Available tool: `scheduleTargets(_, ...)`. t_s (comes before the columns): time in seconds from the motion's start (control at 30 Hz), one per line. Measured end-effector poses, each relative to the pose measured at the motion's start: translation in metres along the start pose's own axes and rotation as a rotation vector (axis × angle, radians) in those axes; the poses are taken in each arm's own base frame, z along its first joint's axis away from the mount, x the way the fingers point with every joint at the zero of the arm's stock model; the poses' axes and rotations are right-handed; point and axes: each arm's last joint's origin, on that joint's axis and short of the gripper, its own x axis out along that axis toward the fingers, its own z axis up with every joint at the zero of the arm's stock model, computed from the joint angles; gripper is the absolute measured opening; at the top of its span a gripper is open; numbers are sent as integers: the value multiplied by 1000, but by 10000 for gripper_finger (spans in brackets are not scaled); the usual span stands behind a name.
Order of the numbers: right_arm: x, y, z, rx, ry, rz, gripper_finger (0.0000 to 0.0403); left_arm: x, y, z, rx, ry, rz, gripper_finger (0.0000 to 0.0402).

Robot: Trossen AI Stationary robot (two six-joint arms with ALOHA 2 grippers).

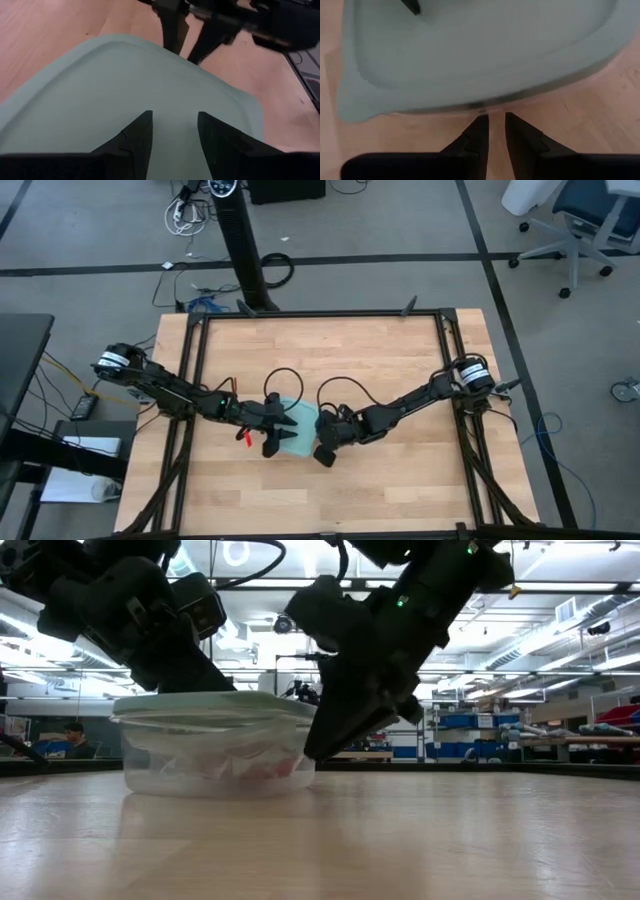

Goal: Roll bandage
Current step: Close the transparent tupperware

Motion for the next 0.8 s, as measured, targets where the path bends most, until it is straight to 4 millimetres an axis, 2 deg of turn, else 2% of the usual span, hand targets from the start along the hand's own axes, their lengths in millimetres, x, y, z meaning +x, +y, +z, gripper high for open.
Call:
scheduleTargets(0.13, -21, 2, 8, 14, 9, 40, 53, 0, 0, 0, 0, 1, -4, 162)
scheduleTargets(0.23, -42, 9, 13, -43, -39, 82, 43, 0, 0, 0, 0, 1, -4, 162)
scheduleTargets(0.33, -57, 23, 19, -118, -173, 128, 36, 0, 0, 0, 1, 1, -4, 162)
scheduleTargets(0.4, -60, 33, 21, -186, -275, 138, 34, 0, 0, 0, 1, 2, -4, 162)
scheduleTargets(0.47, -56, 40, 20, -249, -334, 159, 32, 0, 0, 0, 1, 2, -4, 162)
scheduleTargets(0.57, -36, 43, 15, -313, -332, 193, 28, 0, 0, -1, -1, 2, -3, 162)
scheduleTargets(0.7, 0, 32, 6, -273, -210, 214, 15, 0, 0, -1, -11, 3, 0, 162)
scheduleTargets(0.8, 6, 28, 9, -236, -152, 294, 5, 0, 0, -1, -11, 3, -4, 162)
